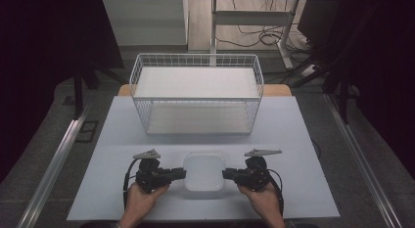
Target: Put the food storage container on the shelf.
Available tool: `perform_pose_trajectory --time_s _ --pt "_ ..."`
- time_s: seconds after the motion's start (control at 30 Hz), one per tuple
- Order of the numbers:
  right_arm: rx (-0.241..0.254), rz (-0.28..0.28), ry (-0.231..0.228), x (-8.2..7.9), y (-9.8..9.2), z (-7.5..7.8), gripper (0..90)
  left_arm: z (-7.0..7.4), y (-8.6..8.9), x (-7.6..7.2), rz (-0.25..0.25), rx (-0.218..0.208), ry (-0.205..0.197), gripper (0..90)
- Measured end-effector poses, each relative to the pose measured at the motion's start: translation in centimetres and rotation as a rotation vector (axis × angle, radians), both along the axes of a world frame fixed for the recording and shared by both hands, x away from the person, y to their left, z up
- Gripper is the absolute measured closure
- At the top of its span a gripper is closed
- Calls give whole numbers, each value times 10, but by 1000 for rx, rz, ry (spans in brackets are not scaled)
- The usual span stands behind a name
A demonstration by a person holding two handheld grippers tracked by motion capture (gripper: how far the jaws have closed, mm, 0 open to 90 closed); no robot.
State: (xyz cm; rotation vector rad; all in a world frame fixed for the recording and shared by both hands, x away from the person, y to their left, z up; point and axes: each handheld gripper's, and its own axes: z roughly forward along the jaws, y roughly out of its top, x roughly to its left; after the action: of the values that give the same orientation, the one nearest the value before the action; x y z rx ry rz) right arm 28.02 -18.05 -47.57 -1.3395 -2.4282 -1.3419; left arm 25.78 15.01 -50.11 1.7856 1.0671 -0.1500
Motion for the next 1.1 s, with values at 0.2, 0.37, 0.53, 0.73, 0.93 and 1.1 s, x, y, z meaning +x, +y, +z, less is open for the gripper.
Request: perform_pose_trajectory --time_s 0.2,0.37,0.53,0.73,0.93,1.1 --pt "-14 2 -62 -3 3 3 784 3 2 -2 17 -3 -30 803" --pt "0 11 -94 -2 3 10 784 10 3 -2 25 -14 -55 803" --pt "2 18 -122 0 4 17 785 16 4 0 28 -8 -65 804" --pt "16 25 -163 4 5 31 789 29 4 4 33 9 -90 804" --pt "25 25 -197 12 7 44 789 47 6 11 45 29 -123 804" --pt "27 24 -223 20 10 57 789 62 7 18 56 40 -148 804"
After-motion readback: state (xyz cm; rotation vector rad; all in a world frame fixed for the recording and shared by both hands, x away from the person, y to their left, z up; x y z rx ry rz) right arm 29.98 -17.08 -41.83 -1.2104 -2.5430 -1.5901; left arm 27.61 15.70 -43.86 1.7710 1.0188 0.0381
